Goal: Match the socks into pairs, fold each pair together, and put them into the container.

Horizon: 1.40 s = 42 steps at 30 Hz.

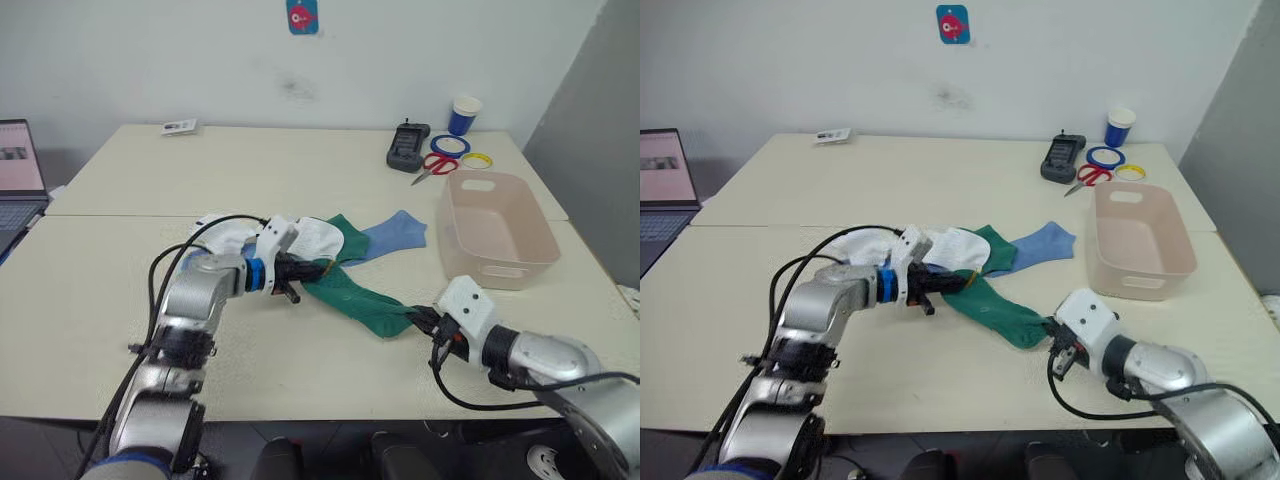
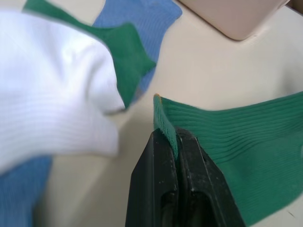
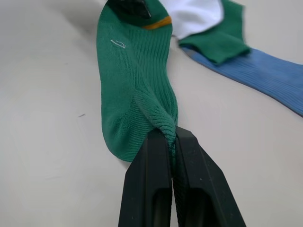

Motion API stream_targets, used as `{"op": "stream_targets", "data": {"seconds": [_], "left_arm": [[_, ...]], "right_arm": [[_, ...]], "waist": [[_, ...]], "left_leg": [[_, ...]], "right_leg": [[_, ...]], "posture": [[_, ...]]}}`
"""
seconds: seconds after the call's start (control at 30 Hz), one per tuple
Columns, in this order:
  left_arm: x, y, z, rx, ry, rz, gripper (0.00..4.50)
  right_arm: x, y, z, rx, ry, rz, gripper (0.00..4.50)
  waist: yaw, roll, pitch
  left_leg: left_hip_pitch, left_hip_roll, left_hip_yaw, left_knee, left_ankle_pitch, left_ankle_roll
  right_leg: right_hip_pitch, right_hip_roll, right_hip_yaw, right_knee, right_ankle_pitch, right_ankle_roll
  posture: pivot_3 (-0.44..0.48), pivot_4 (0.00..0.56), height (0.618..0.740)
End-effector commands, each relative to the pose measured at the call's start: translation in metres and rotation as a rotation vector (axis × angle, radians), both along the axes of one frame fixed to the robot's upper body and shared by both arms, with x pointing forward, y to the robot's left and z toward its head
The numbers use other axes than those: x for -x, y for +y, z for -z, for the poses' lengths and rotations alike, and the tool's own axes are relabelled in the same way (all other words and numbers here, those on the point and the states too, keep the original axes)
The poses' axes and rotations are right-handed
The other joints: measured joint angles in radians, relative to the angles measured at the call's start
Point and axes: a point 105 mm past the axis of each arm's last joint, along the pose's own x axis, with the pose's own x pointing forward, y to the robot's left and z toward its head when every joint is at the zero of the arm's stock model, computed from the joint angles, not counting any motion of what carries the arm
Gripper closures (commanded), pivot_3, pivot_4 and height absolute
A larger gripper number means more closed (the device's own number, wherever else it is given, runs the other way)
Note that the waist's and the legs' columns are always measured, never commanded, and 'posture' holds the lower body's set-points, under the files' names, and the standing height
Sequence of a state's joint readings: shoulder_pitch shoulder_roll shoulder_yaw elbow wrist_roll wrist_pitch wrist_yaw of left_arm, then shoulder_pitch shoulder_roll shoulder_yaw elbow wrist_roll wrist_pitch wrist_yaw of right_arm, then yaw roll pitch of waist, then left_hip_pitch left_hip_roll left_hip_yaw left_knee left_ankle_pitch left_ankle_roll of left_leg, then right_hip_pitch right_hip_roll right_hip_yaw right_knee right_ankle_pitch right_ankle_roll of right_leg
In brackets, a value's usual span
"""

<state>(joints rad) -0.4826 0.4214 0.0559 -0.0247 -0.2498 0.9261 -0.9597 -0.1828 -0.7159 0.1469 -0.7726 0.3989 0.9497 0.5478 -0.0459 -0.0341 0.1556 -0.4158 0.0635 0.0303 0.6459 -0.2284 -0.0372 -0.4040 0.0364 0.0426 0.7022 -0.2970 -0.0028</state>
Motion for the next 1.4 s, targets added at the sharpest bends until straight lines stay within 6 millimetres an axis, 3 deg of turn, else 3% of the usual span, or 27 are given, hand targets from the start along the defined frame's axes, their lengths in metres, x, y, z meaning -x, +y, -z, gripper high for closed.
{"op": "stream_targets", "data": {"seconds": [0.03,0.2,0.37,0.5,0.63,0.8,1.0,1.07,1.33,1.4], "left_arm": [[0.024,0.014,-0.009,0.060,-0.030,-0.095,4.50],[0.063,0.035,0.011,0.116,0.015,-0.270,4.50],[0.077,0.045,0.023,0.123,0.043,-0.393,4.50],[0.075,0.048,0.025,0.155,0.026,-0.450,4.50],[0.078,0.046,0.019,0.203,-0.012,-0.403,4.50],[0.083,0.058,0.013,0.152,-0.035,-0.370,3.19],[0.082,0.079,0.002,0.034,-0.079,-0.257,1.24],[0.079,0.074,0.000,0.015,-0.069,-0.154,0.58],[0.044,0.065,0.020,-0.110,-0.030,-0.030,0.58],[0.035,0.066,0.027,-0.128,-0.002,-0.029,0.96]], "right_arm": [[0.000,0.018,0.005,0.019,0.041,-0.130,4.49],[-0.011,0.029,0.023,0.071,0.085,-0.160,4.49],[-0.012,0.026,0.032,0.113,0.109,-0.162,4.49],[-0.015,0.021,0.033,0.143,0.079,-0.157,3.44],[-0.013,0.022,0.024,0.128,0.048,-0.160,1.98],[0.004,0.019,0.001,0.091,-0.020,-0.178,0.11],[0.027,0.022,-0.011,-0.001,-0.015,-0.174,0.00],[0.030,0.025,-0.011,-0.038,-0.005,-0.148,0.00],[0.025,0.023,-0.001,-0.106,0.030,0.035,0.00],[0.021,0.018,0.004,-0.141,0.058,0.116,0.00]], "waist": [[0.003,0.000,0.000],[0.012,0.000,0.000],[0.019,-0.001,0.000],[0.017,-0.001,0.000],[0.016,-0.001,0.000],[0.015,-0.001,0.000],[0.015,-0.001,0.000],[0.016,-0.001,0.000],[0.016,-0.001,0.000],[0.016,-0.001,0.000]], "left_leg": [[0.000,0.000,-0.001,0.000,0.000,0.000],[0.000,0.001,-0.001,0.000,0.000,0.000],[-0.001,0.000,0.000,0.000,0.000,0.000],[-0.001,0.000,0.001,0.000,0.000,0.000],[0.000,0.000,0.000,0.000,0.000,0.000],[0.000,0.001,0.000,-0.001,0.000,0.000],[0.000,0.001,0.000,-0.001,0.000,0.000],[0.000,0.001,0.000,-0.001,0.000,0.000],[-0.001,0.000,0.001,-0.002,0.000,0.000],[-0.001,0.000,0.001,-0.002,0.000,0.000]], "right_leg": [[0.000,0.000,-0.001,0.000,0.000,0.000],[0.000,-0.003,-0.001,0.000,0.000,0.000],[0.000,-0.006,0.000,-0.001,0.000,0.000],[0.000,-0.006,0.000,-0.001,0.000,0.000],[0.000,-0.005,-0.001,-0.001,0.000,0.000],[0.000,-0.004,-0.001,-0.001,0.000,0.000],[0.000,-0.004,-0.001,-0.001,0.000,0.000],[0.000,-0.004,-0.001,-0.001,0.000,-0.001],[-0.001,-0.005,-0.001,-0.003,-0.001,-0.001],[-0.001,-0.005,-0.001,-0.003,-0.001,-0.001]], "posture": [[0.000,0.150,0.732],[0.000,0.150,0.732],[0.000,0.150,0.732],[0.000,0.150,0.732],[0.000,0.150,0.732],[0.000,0.150,0.732],[0.000,0.150,0.732],[0.000,0.150,0.732],[0.000,0.150,0.732],[0.000,0.150,0.732]]}}
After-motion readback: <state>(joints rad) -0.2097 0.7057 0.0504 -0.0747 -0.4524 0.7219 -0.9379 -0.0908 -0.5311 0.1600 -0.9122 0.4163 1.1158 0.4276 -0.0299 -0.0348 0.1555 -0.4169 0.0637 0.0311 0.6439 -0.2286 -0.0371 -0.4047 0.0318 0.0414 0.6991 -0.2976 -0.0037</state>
